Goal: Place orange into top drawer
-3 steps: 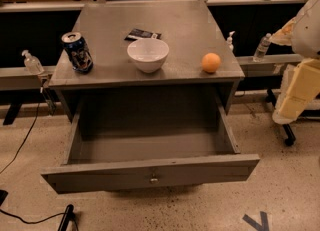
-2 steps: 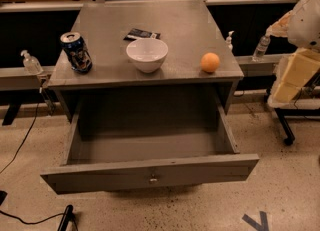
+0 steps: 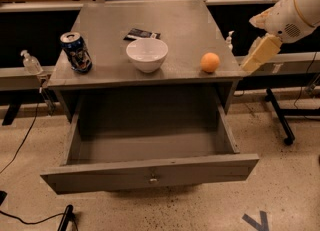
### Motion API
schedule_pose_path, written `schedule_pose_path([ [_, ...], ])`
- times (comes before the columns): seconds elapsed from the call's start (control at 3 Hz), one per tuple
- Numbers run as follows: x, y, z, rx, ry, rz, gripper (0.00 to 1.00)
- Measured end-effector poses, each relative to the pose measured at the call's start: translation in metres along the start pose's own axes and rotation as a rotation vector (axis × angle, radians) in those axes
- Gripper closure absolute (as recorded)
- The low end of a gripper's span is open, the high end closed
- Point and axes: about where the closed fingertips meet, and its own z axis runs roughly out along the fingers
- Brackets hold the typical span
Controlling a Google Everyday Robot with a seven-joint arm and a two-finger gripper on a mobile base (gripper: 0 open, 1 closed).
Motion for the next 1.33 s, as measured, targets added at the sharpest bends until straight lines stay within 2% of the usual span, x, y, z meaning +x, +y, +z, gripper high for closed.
schedule_pose_path([
  [0.33, -0.009, -0.019, 0.044, -0.031, -0.123, 0.074, 0.0],
  [0.67, -0.017, -0.028, 0.086, -0.055, -0.2, 0.144, 0.0],
  [1.0, -0.022, -0.026, 0.111, -0.07, -0.222, 0.167, 0.0],
  [1.33, -0.018, -0.023, 0.132, -0.077, -0.219, 0.196, 0.19],
])
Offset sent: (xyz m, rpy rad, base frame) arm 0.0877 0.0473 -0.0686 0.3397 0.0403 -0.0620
